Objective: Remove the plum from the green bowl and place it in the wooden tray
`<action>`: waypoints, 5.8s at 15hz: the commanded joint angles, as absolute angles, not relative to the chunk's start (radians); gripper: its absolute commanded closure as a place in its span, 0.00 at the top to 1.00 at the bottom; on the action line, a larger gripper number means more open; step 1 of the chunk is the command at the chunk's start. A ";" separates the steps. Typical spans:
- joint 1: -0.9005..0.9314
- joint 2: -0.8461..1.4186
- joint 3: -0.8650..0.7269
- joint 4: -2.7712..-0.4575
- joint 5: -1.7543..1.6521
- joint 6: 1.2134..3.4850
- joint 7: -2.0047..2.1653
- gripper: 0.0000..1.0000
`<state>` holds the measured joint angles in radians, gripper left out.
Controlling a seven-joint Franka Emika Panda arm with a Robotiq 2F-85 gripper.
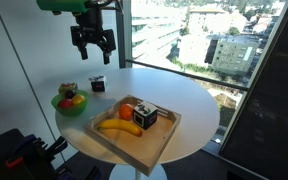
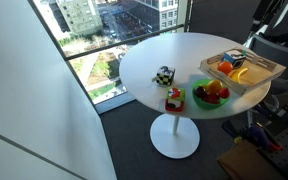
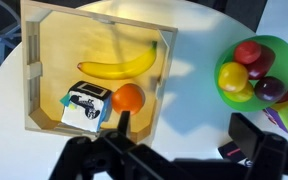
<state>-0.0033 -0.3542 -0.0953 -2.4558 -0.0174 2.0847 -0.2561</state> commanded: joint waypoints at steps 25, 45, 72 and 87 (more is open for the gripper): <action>0.108 -0.212 0.019 -2.436 0.022 2.172 -0.283 1.00; 0.170 -0.157 0.084 -2.458 0.013 2.258 -0.420 1.00; 0.188 -0.101 0.145 -2.512 -0.004 2.378 -0.414 1.00; 0.211 -0.027 0.165 -2.606 0.027 2.611 -0.468 1.00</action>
